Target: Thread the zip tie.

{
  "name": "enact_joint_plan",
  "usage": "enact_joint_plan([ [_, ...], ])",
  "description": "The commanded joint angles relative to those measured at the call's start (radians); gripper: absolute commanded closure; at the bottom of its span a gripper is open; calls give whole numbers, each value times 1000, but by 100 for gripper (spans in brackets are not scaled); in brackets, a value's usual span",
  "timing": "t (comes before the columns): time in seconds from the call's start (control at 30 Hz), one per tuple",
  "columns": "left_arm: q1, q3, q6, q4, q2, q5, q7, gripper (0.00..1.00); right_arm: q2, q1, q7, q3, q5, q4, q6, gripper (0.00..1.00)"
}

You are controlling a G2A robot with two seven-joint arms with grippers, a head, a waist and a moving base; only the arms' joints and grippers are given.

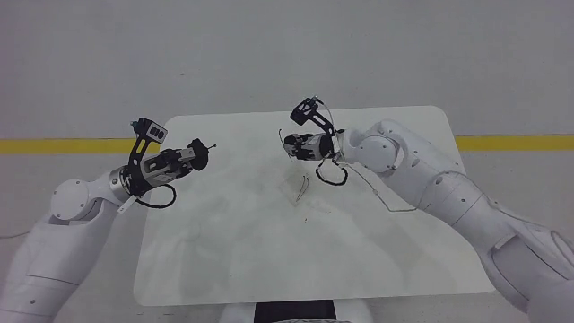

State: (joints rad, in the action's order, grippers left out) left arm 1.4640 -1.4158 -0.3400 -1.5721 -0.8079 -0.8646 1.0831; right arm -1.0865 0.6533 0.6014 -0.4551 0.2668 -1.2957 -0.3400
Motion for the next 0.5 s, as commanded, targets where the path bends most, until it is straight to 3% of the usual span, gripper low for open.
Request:
enact_joint_plan([
  [0.0,0,0,0,0,0,0,0,100,0,0,0,0,0,0,0,100],
  [0.1,0,0,0,0,0,0,0,100,0,0,0,0,0,0,0,100],
  [0.2,0,2,3,-1,-1,3,-13,100,-1,32,-72,-20,-3,-4,38,100],
  [0.27,9,10,0,-3,-4,33,-44,100,-3,62,-204,-72,-66,-24,84,100],
  [0.37,26,20,0,-13,-17,44,-142,100,-4,117,-369,-126,-98,-77,141,100],
  [0.47,36,39,0,-22,-35,67,-220,100,-7,170,-482,-160,-119,-143,149,100],
])
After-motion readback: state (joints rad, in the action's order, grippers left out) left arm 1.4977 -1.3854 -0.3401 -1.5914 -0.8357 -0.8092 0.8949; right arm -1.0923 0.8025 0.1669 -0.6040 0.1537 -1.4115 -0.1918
